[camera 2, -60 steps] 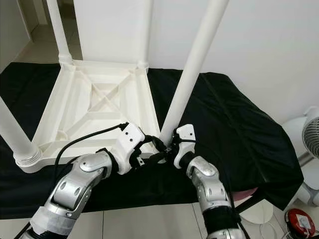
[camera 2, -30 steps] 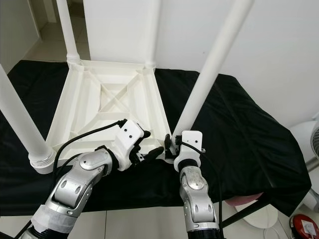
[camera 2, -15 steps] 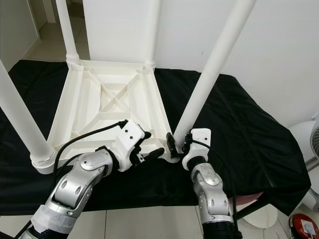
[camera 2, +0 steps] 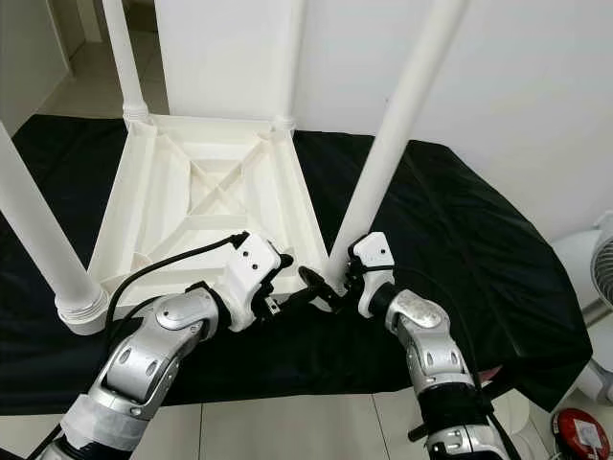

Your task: Building children table

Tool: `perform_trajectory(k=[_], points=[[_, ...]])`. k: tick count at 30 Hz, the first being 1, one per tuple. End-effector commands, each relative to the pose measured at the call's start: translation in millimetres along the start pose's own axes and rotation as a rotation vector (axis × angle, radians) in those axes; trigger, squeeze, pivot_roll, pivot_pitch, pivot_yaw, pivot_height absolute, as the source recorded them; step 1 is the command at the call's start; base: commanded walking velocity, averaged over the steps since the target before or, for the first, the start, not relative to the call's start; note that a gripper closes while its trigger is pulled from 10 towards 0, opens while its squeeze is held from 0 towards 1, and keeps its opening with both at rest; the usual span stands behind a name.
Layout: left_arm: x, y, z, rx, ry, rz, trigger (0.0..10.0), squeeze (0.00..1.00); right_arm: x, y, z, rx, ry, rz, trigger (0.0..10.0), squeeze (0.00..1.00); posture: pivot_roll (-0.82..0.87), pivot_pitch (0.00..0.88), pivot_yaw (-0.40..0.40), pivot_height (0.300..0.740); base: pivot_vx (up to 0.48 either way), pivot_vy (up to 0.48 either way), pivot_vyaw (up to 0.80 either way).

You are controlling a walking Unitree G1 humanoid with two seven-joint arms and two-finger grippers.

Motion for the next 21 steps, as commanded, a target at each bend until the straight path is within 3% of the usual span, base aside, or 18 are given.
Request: perform_trajectory(k=[1,2,4,5,6,7,20,21], points=[[0.0,0.4,-2.7,-0.008,0.000,0.030,10.0,0.00,0.2,0.5,-5.3,-0.030,-0.006,0.032,10.0,0.00,0.01,0.000,-0.127,0.740,0.000,0.000,0.00],[-0.8,-0.2,-2.7,-0.008,0.001,0.034,10.0,0.00,0.9,1.8,-7.4,-0.038,0.001,0.046,7.3,0.00,0.02,0.000,-0.129,0.740,0.000,0.000,0.00],[-1.4,-0.6,-2.8,-0.008,0.002,0.038,10.0,0.00,1.1,2.6,-8.8,-0.042,0.006,0.053,7.3,0.00,0.03,0.000,-0.131,0.740,0.000,0.000,0.00],[-2.0,-1.3,-2.5,-0.008,0.002,0.041,10.0,0.00,1.3,4.1,-12.0,-0.046,0.016,0.070,2.2,0.00,0.04,0.000,-0.132,0.740,0.000,0.000,0.00],[-2.0,-1.3,-2.5,-0.008,0.002,0.041,10.0,0.00,1.3,4.1,-12.0,-0.046,0.016,0.070,2.2,0.00,0.04,0.000,-0.132,0.740,0.000,0.000,0.00],[-2.2,-1.6,-2.3,-0.008,0.004,0.042,10.0,0.00,0.8,4.9,-14.2,-0.046,0.023,0.084,0.0,0.00,0.04,0.000,-0.131,0.740,0.000,0.000,0.00],[-1.2,1.3,0.4,-0.002,0.016,0.026,10.0,0.00,0.4,5.2,-21.2,-0.028,0.066,0.096,0.0,0.00,0.03,0.000,-0.113,0.740,0.000,0.000,0.00],[-1.0,2.6,1.5,0.002,0.018,0.023,10.0,0.00,0.9,4.4,-22.8,-0.024,0.100,0.058,10.0,0.00,0.03,0.000,-0.111,0.740,0.000,0.000,0.00]])
Point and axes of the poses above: a point about 5 cm out from each wrist's last joint towards the gripper, its own y axis pointing out of the wrist towards the gripper, its own z axis along the axis of the wrist's last joint, x = y × z, the point moved 3 cm from there along y, pointing out of the wrist towards the gripper, and after that the axes turned 6 degrees about -y, right-handed, at the moved point
